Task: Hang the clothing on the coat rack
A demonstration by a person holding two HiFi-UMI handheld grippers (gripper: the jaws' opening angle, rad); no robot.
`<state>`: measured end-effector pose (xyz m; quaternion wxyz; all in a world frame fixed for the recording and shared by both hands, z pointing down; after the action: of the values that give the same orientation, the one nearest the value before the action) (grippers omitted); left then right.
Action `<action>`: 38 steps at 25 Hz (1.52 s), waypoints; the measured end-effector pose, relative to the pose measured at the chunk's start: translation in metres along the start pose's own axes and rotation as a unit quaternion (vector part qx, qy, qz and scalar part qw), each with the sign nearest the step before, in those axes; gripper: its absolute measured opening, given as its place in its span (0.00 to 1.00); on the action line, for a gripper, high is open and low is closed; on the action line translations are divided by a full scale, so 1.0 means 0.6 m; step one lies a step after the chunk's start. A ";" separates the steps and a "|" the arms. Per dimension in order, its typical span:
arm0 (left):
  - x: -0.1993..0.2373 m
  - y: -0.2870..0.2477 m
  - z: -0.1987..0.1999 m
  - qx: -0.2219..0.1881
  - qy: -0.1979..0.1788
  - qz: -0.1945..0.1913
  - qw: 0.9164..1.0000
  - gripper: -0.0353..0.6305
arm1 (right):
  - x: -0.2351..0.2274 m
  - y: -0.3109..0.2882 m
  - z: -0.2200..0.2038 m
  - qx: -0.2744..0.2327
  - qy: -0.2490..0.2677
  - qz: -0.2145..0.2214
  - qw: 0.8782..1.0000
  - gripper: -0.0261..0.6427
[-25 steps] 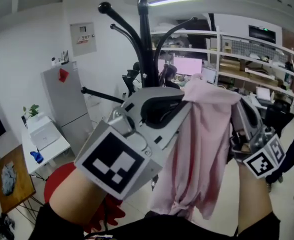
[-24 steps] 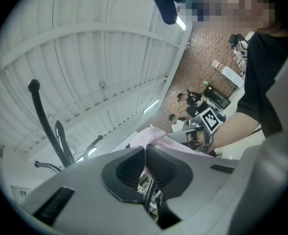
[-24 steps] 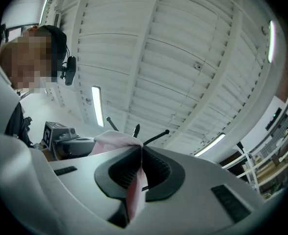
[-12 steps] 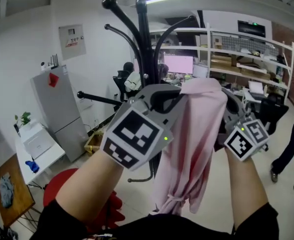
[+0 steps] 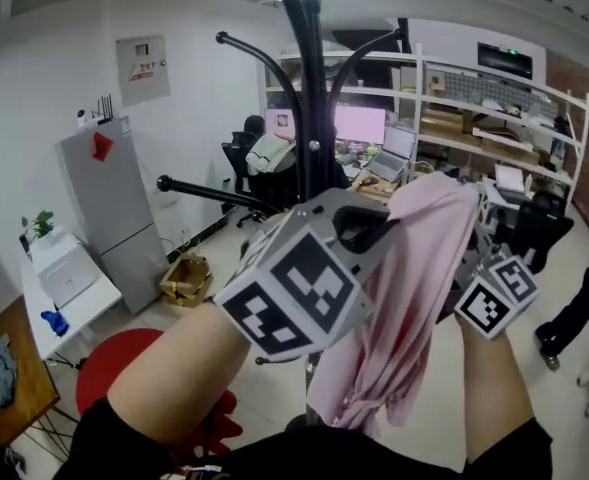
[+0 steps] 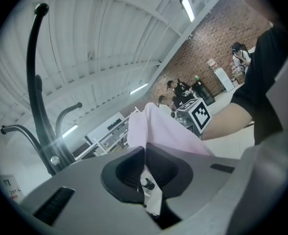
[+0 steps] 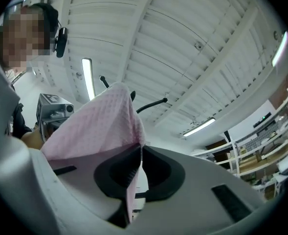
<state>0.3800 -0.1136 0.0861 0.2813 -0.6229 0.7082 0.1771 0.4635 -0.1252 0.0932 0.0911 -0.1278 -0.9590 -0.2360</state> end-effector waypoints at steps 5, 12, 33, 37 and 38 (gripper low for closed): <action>-0.035 -0.002 -0.008 0.037 -0.100 0.009 0.994 0.06 | 0.020 0.034 -0.008 -0.013 -0.027 0.024 0.999 0.06; -0.083 -0.014 -0.005 0.065 -0.247 0.037 0.966 0.06 | 0.035 0.084 -0.007 -0.025 -0.047 0.038 0.998 0.06; -0.128 0.054 0.013 -0.100 0.015 0.056 0.993 0.06 | 0.053 0.162 0.022 -0.057 -0.074 0.029 0.995 0.07; -0.139 0.067 0.003 -0.108 0.062 0.041 0.991 0.06 | 0.048 0.187 0.004 -0.044 -0.088 0.020 0.995 0.07; -0.144 0.070 -0.002 -0.111 0.075 0.038 0.990 0.06 | 0.045 0.195 -0.003 -0.038 -0.090 0.015 0.995 0.07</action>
<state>0.3443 -0.0401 0.1362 0.1500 -0.6347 0.7261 0.2179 0.4714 -0.0205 0.1513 0.0034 -0.1666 -0.9515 -0.2587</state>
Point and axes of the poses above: the fingertips, and each gripper's own axes: y backward along the fingers, x to its left, z out of its top, the point moved 1 cm from there along y, backward along the fingers, and after that the axes turned 5 degrees about y, right-handed, at the moved point
